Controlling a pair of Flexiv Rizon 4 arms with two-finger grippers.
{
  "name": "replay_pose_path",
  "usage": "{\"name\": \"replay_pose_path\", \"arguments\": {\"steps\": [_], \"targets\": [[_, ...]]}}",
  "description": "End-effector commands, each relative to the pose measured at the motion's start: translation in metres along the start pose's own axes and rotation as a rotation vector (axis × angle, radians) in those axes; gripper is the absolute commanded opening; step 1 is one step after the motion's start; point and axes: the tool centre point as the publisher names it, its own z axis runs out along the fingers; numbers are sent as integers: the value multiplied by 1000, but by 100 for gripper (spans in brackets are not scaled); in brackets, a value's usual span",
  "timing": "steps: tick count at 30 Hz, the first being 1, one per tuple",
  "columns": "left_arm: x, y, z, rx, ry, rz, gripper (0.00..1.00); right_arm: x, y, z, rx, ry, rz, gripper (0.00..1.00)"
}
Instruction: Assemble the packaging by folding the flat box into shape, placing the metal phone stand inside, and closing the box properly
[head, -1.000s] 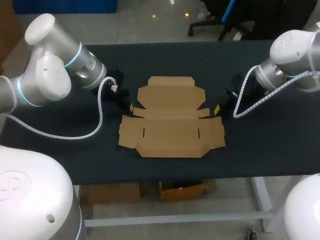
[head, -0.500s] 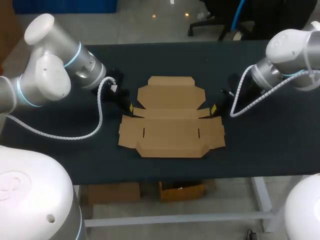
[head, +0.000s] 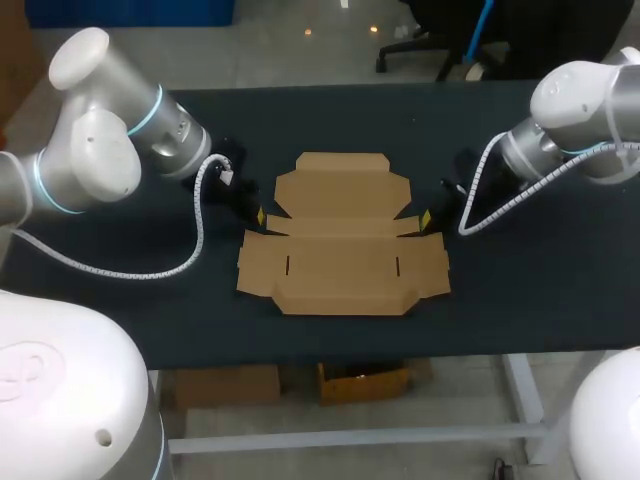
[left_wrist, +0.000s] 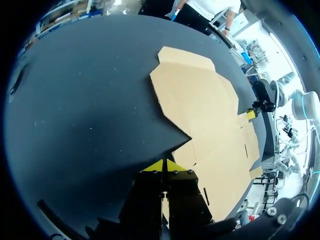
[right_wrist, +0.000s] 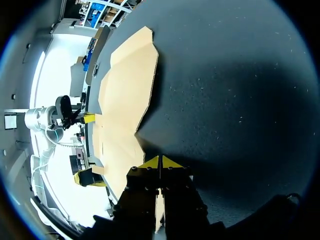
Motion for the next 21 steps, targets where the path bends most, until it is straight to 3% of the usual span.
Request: {"name": "replay_pose_path", "arguments": {"steps": [1, 21], "targets": [[0, 0, 6, 0, -12, -13, 0, -1, 3, 1, 6, 8, -2, 0], [-10, 1, 18, -20, -11, -58, 0, -1, 7, 5, 11, 10, -1, 0]]}}
